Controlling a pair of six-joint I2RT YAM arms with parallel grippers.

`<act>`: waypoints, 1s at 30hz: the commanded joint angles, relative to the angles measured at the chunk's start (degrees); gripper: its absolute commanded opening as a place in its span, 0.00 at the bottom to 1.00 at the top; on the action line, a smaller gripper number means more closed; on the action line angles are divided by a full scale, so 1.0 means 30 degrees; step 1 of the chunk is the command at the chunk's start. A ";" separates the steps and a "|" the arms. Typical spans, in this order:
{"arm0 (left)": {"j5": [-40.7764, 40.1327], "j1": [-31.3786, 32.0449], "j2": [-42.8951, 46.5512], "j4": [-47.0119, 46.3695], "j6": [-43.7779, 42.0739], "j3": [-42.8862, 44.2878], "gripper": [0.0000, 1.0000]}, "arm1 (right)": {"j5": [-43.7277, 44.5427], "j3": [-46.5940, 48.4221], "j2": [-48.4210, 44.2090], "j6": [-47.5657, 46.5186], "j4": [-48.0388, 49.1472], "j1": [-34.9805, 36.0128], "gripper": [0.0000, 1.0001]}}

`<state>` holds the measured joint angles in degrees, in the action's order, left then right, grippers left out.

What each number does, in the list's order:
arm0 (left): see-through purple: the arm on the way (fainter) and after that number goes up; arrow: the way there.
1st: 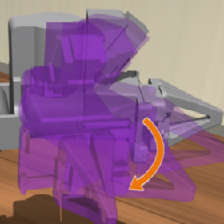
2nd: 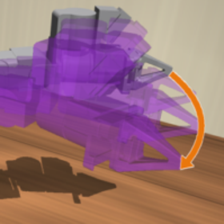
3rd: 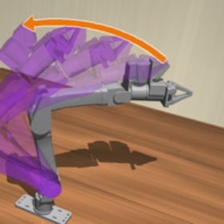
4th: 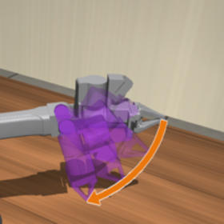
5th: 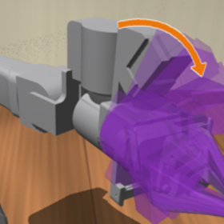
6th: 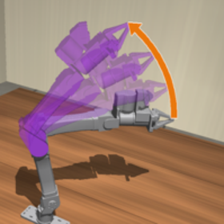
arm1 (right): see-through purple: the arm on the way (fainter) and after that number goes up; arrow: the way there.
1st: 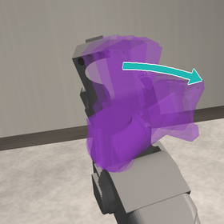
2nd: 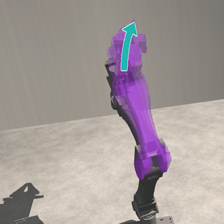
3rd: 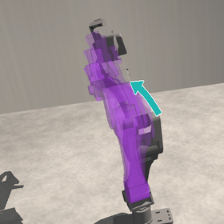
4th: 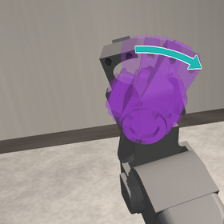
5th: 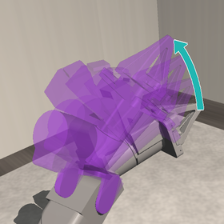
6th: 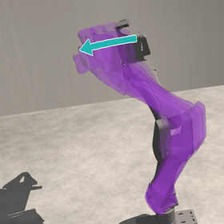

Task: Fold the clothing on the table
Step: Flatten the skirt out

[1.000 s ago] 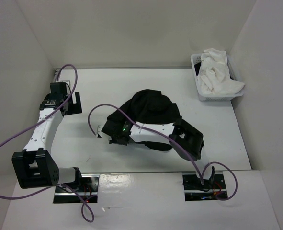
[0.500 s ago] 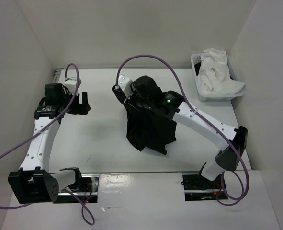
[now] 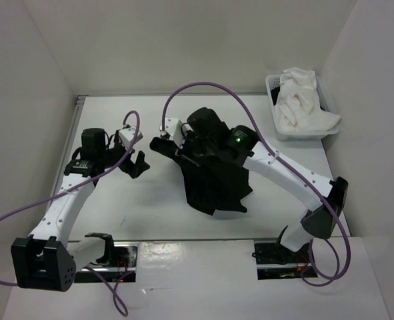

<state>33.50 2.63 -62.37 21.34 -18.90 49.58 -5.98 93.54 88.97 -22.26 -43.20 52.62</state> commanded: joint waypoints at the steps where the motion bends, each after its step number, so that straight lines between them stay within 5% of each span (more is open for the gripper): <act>1: 0.2747 -0.0204 -0.0067 -0.1987 -0.2487 -0.0530 0.96 | -0.2515 0.1690 -0.1148 -0.0724 -0.1357 0.0067 0.00; 6: 0.7074 -0.1813 -0.1005 -0.2427 -0.5237 -0.0942 0.96 | -0.4972 0.2132 -0.2085 -0.1952 -0.2649 -0.0109 0.00; 14: 1.0423 -0.2985 -0.2443 -0.0408 -0.8055 0.0785 0.96 | -0.9752 0.3741 -0.2119 -0.4296 -0.6042 -0.0636 0.00; 24: 1.4907 -0.2987 -0.3908 0.5508 -1.1514 0.2486 0.95 | -0.9843 0.3157 -0.1912 -0.4708 -0.5613 -0.0636 0.00; 27: 1.5261 -0.2463 -0.4259 0.6445 -1.1514 0.2836 0.88 | -0.9287 0.2659 -0.2088 -0.4330 -0.4794 -0.1015 0.00; 30: 1.4502 -0.1379 -0.4931 0.7382 -1.1717 0.3304 0.67 | -0.8557 0.1871 -0.2088 -0.3364 -0.3709 -0.1949 0.00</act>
<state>72.47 -3.75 -75.85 39.18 -49.41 56.53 -33.26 100.31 84.55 -34.72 -59.79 49.50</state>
